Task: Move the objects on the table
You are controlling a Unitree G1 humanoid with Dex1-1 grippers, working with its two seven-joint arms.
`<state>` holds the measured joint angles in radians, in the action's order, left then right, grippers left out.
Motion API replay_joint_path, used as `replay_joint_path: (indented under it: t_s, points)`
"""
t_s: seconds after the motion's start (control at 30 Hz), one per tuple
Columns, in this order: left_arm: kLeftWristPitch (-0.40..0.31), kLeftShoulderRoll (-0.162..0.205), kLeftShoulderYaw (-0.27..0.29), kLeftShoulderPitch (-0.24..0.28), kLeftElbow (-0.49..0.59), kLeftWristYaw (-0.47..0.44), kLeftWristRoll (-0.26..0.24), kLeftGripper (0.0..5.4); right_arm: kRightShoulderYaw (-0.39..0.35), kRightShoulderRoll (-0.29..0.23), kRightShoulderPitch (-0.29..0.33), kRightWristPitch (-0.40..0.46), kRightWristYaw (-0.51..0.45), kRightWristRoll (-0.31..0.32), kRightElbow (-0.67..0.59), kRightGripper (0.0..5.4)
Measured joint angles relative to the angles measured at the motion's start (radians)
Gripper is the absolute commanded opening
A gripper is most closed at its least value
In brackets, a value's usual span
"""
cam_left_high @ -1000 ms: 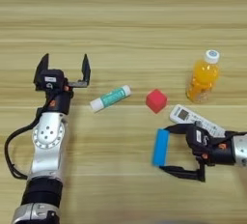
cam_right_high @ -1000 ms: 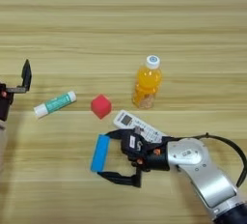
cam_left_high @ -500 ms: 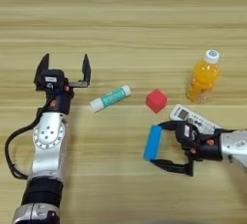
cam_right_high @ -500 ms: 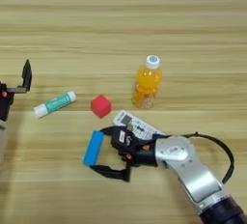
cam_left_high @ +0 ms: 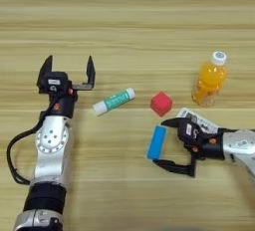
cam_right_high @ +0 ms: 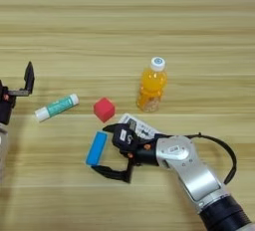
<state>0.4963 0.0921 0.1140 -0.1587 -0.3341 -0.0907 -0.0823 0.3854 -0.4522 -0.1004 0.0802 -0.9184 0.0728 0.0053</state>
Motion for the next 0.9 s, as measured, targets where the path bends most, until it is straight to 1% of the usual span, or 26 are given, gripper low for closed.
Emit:
replay_joint_path:
  t_s: [0.3, 0.43, 0.5, 0.57, 0.63, 0.73, 0.8, 0.9]
  points:
    - [0.000, 0.000, 0.000, 0.000, 0.000, 0.001, 0.000, 5.40, -0.018, 0.000, -0.002, -0.005, 0.000, 0.006, -0.013, 5.37]
    - [0.001, -0.001, 0.000, 0.000, 0.000, -0.001, -0.003, 5.40, -0.067, 0.000, -0.008, -0.006, 0.008, 0.044, -0.082, 5.37]
    - [0.002, -0.001, 0.000, 0.000, 0.001, -0.004, -0.005, 5.40, -0.091, 0.002, -0.011, -0.023, 0.019, 0.059, -0.098, 5.37]
    - [0.002, -0.002, 0.000, 0.001, 0.007, -0.008, -0.006, 5.40, -0.132, 0.027, -0.012, -0.043, 0.043, 0.100, -0.114, 5.37]
    - [0.003, -0.002, 0.001, 0.001, 0.013, -0.010, -0.008, 5.40, -0.200, 0.071, -0.017, -0.079, 0.086, 0.165, -0.146, 5.37]
    - [0.010, -0.002, 0.003, 0.001, 0.018, -0.017, -0.018, 5.40, -0.278, 0.127, -0.021, -0.125, 0.166, 0.210, -0.153, 5.37]
    - [0.018, -0.001, 0.004, 0.001, 0.020, -0.032, -0.038, 5.40, -0.321, 0.150, -0.027, -0.167, 0.211, 0.222, -0.127, 5.37]
    - [0.035, 0.000, 0.004, 0.001, 0.024, -0.069, -0.055, 5.40, -0.384, 0.174, -0.038, -0.306, 0.255, 0.207, 0.013, 5.37]
